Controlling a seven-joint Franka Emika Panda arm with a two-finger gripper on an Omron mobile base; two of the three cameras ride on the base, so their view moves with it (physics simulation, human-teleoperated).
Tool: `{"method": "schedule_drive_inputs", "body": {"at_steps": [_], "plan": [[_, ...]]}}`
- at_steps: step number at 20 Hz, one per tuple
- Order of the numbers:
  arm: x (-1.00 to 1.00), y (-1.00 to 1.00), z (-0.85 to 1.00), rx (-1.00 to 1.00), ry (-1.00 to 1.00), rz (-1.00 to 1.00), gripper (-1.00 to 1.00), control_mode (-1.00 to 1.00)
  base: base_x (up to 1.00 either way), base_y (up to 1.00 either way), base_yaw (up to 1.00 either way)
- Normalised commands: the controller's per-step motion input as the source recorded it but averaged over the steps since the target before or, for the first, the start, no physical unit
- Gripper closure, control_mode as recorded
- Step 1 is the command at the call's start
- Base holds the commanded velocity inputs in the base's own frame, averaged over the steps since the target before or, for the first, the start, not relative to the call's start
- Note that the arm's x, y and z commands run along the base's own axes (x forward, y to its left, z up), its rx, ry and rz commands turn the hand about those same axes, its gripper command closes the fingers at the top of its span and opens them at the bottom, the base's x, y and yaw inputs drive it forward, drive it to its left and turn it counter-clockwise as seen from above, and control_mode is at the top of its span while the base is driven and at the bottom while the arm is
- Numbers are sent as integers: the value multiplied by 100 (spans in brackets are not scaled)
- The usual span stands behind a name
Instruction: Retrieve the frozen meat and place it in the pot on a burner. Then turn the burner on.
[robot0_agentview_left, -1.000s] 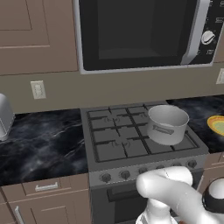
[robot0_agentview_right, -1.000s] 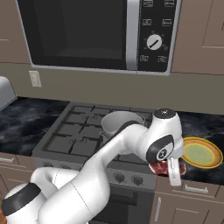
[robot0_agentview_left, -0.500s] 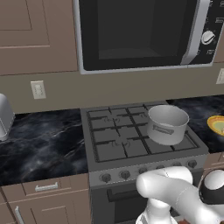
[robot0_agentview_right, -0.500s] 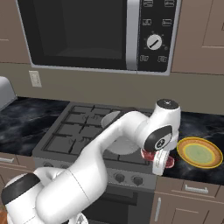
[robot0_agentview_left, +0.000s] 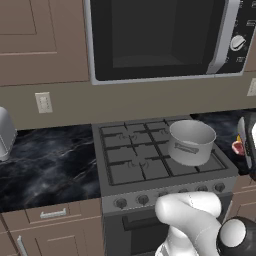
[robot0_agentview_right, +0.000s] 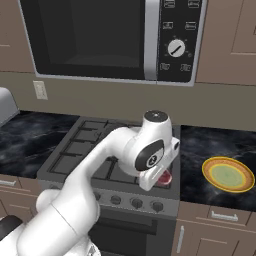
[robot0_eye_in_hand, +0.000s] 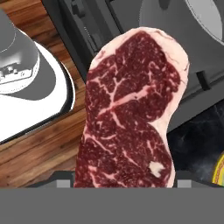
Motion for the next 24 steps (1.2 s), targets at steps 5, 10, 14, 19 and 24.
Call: {"method": "schedule_drive_inputs", "body": {"at_steps": [5, 10, 14, 19, 24], "plan": [[24, 3, 4, 0, -13, 9, 100, -100, 0, 0, 0], [10, 0, 10, 0, -9, 11, 100, -100, 0, 0, 0], [10, 14, 27, 0, 0, 13, 100, -100, 0, 0, 0], [15, 26, 35, 0, 0, 15, 100, -100, 0, 0, 0], [13, 25, 1, 0, 0, 0, 100, -100, 0, 0, 0]]}}
